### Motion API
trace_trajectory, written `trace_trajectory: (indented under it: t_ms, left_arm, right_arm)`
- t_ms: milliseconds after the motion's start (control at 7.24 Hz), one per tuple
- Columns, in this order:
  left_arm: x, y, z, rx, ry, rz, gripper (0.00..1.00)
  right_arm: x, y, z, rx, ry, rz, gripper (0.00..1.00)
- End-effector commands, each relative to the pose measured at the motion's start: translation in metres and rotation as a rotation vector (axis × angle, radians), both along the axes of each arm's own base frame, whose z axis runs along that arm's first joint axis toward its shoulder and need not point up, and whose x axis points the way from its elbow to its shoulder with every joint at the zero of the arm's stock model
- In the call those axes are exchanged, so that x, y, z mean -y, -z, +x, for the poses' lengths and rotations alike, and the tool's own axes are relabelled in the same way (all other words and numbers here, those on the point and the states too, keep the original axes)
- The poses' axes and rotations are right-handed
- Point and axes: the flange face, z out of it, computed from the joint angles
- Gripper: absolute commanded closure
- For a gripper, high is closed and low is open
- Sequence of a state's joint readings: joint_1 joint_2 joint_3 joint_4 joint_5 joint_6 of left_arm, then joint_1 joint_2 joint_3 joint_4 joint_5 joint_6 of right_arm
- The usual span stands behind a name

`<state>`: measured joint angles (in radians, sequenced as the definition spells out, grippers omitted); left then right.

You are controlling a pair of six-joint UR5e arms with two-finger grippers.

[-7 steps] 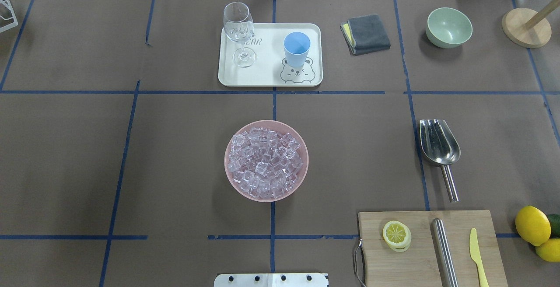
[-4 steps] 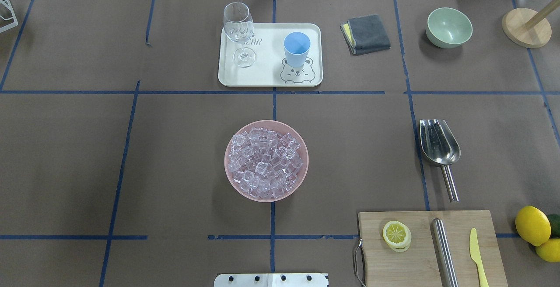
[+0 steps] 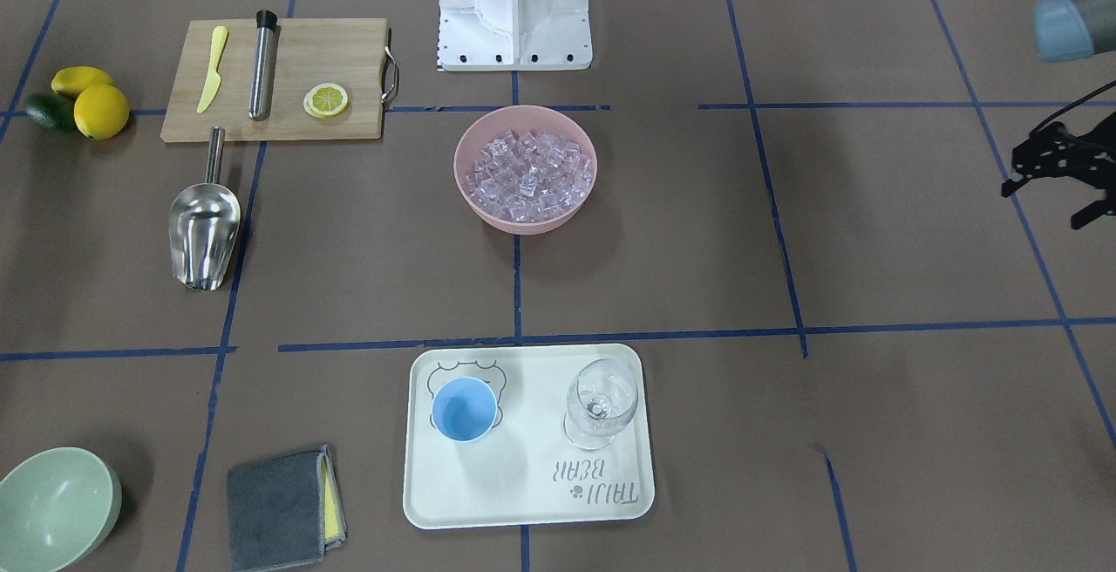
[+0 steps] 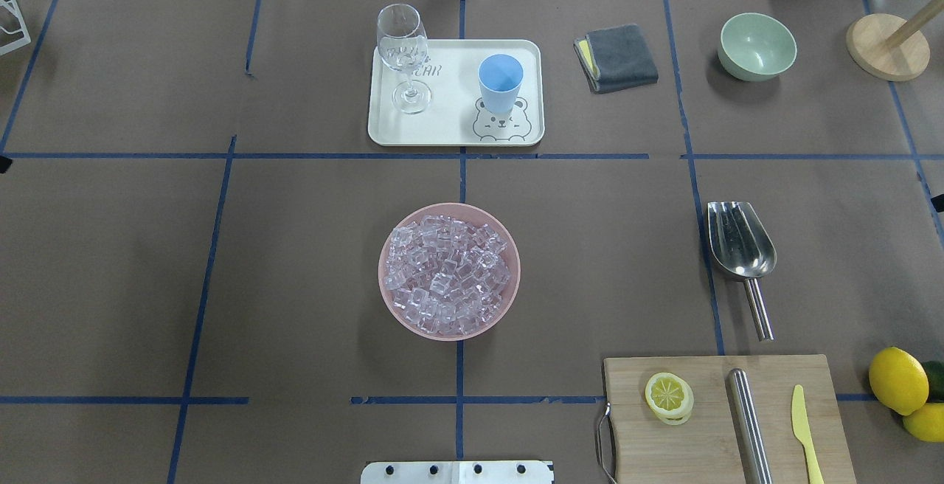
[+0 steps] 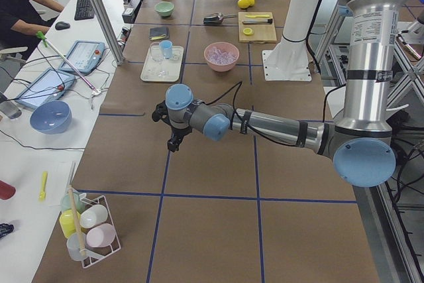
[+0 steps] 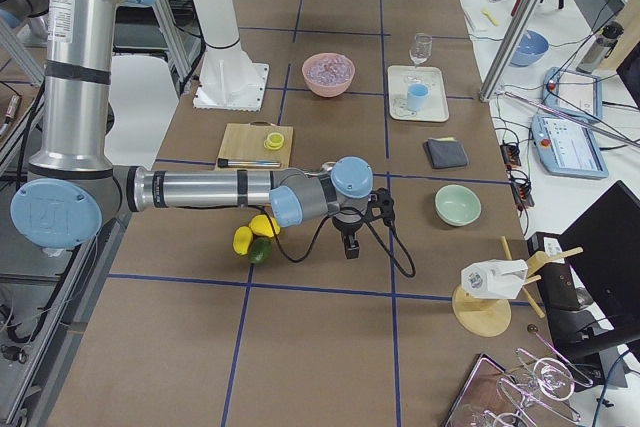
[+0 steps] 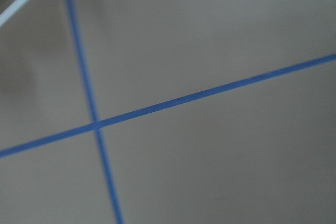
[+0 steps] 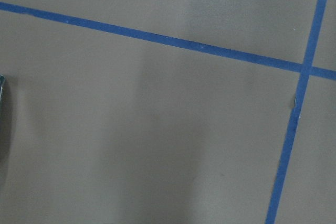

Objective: Put ice in cup with scoop

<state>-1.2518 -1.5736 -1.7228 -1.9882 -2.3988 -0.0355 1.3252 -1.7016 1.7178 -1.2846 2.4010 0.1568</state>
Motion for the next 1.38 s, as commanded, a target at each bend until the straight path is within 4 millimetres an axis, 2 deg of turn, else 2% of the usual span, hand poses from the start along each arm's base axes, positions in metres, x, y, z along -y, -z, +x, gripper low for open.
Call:
trace_trajectory:
  t_ms: [0,138,276,552,690,828,966,1104,1243]
  left_arm:
    - [-0.023,0.037,0.074,-0.138,-0.105,0.251,0.18]
    - [-0.025,0.041,0.086,-0.195,-0.102,0.283,0.13]
    - [-0.032,0.063,0.129,-0.247,-0.149,0.306,0.02]
    - [-0.016,0.130,0.202,-0.326,-0.172,0.291,0.00]
    - [-0.025,0.142,0.232,-0.348,-0.219,0.300,0.01]
    - [-0.049,0.168,0.278,-0.393,-0.315,0.359,0.02]
    - [-0.067,0.181,0.306,-0.406,-0.376,0.442,0.01]
    - [-0.060,0.200,0.318,-0.380,-0.335,0.585,0.00]
    - [-0.068,0.204,0.329,-0.365,-0.315,0.634,0.00]
  right_arm:
    - [-0.001,0.008,-0.014,0.039,0.037,0.000,0.00]
    - [-0.003,0.011,-0.017,0.080,0.050,-0.011,0.00]
    - [-0.003,0.013,-0.017,0.082,0.051,-0.009,0.00]
    - [-0.002,0.013,-0.017,0.082,0.051,-0.005,0.00]
    - [0.000,0.017,-0.018,0.085,0.052,0.002,0.00]
    - [0.004,0.022,-0.021,0.089,0.059,0.015,0.00]
    - [0.006,0.026,-0.022,0.091,0.061,0.021,0.00]
    - [0.006,0.029,-0.025,0.092,0.066,0.026,0.00]
    - [0.004,0.040,-0.036,0.099,0.090,0.047,0.00]
